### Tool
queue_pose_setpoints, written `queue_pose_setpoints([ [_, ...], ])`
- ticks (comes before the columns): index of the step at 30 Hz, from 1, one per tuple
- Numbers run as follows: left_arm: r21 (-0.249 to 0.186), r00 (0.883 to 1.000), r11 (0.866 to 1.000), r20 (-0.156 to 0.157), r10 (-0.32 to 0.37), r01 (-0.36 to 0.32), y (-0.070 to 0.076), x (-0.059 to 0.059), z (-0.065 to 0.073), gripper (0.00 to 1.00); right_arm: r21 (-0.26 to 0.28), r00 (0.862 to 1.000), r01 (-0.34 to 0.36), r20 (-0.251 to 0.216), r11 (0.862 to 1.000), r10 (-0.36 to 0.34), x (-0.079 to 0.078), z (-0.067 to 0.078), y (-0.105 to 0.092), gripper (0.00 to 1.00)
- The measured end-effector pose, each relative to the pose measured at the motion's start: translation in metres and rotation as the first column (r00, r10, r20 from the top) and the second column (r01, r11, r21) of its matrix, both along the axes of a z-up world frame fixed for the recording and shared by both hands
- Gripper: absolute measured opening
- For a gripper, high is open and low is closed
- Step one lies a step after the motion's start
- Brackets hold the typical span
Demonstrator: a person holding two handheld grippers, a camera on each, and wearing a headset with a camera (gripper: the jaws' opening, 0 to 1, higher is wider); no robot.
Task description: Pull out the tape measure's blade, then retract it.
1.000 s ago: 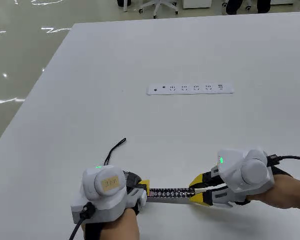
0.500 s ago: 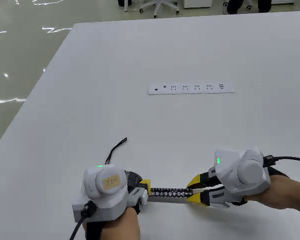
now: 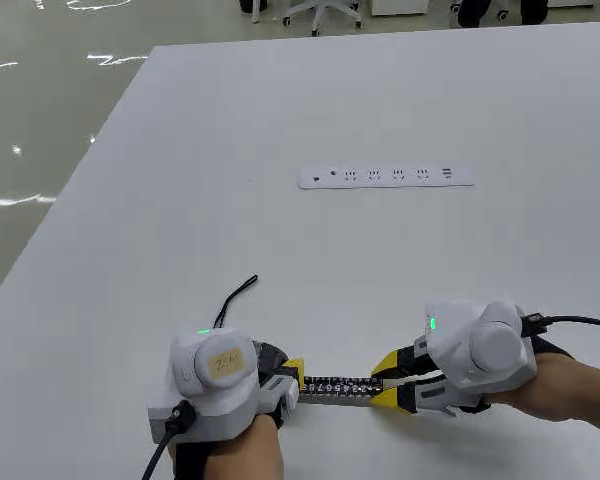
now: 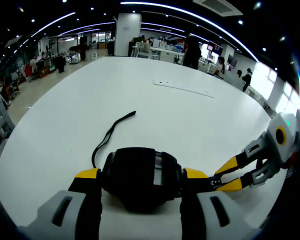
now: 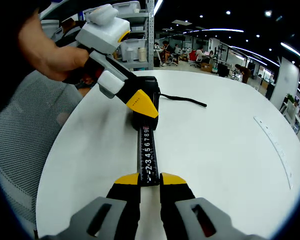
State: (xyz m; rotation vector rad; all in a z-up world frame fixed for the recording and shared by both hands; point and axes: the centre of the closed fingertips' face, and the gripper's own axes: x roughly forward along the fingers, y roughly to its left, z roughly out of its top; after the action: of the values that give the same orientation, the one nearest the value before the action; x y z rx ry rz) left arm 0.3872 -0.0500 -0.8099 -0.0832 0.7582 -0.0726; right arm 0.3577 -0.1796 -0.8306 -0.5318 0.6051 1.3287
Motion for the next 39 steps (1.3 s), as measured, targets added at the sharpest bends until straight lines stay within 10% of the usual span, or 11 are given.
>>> queue_pose_setpoints([
  [39, -0.002, 1.000, 1.000, -0.009, -0.006, 0.006, 0.000, -0.002, -0.002, 0.59, 0.016, 1.000, -0.018, 0.005, 1.000, 0.018, 0.002, -0.002, 0.027, 0.14],
])
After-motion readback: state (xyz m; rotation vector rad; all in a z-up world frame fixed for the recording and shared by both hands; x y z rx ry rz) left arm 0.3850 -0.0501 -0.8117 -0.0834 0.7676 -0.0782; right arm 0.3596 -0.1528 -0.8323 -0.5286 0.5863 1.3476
